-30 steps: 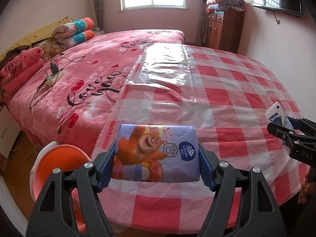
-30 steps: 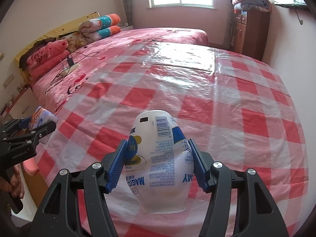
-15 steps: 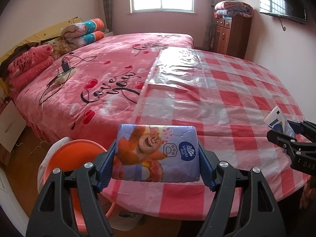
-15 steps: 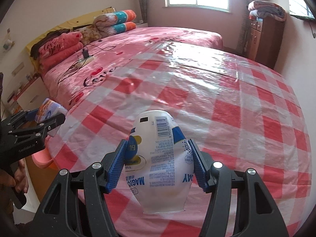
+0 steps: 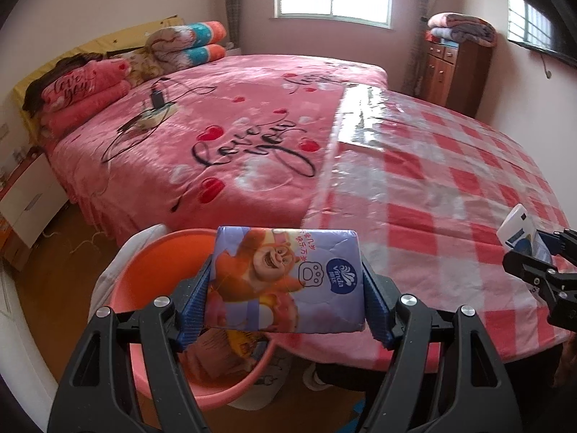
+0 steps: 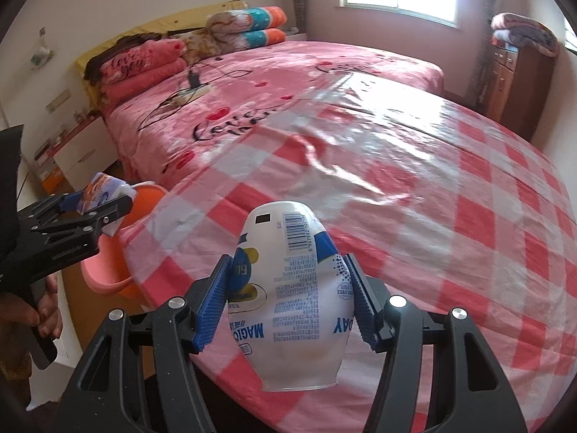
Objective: Collect trash
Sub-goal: 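Carry the tissue box and white bottle over the orange bucket, then open both grippers over the orange bucket to drop the box and bottle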
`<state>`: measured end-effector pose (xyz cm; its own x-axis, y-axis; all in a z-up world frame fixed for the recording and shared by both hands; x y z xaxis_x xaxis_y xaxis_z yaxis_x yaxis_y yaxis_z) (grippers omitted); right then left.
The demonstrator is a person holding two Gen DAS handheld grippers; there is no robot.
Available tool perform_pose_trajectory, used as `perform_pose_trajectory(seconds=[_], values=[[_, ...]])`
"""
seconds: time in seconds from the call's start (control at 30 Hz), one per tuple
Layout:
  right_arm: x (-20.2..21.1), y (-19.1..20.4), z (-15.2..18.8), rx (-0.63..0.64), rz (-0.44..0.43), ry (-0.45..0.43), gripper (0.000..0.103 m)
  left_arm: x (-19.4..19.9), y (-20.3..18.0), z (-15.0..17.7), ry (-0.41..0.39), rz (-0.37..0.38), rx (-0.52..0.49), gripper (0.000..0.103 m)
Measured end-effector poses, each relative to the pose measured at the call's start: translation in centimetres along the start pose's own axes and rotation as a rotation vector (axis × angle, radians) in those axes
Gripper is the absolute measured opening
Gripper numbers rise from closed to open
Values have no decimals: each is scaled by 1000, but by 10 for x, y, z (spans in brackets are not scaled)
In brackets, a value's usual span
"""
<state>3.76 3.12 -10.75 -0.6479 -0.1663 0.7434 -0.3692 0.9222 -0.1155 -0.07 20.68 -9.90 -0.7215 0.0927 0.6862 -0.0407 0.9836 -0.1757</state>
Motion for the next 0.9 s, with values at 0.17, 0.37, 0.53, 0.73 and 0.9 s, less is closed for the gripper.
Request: perform_pose_trajectory(seconds=[0.17,0.37,0.53,0.73,0.9], values=[[-1,27,-4,22,-80,21,62,2,24,7,5,-37,36,73],[-3,61,-8,79,-137,38,62,6,54,20,17,-84,85,73],[-3,92,-11,138,-180,46,62,7,77,29,28,-120,124,73],[-2,129,-18,214,-224,43,62,8,103,42,44,-156,173,73],[-7,155,-27,251,-264,52,62,8,120,50,53,-175,206,73]])
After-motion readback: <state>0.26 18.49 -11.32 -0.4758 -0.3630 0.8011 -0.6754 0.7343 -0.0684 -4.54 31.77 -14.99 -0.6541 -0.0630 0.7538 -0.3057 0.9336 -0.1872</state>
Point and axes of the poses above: each gripper's, at about its wrist camera, not at the fingertips, and x roughly against the way its jaws point, y to its left, z to its underside, the point moved 5 cm from there along -x, roughly the way its jaws point, and after that the axes turned 15 degrees about z, right-handed, at the moved point
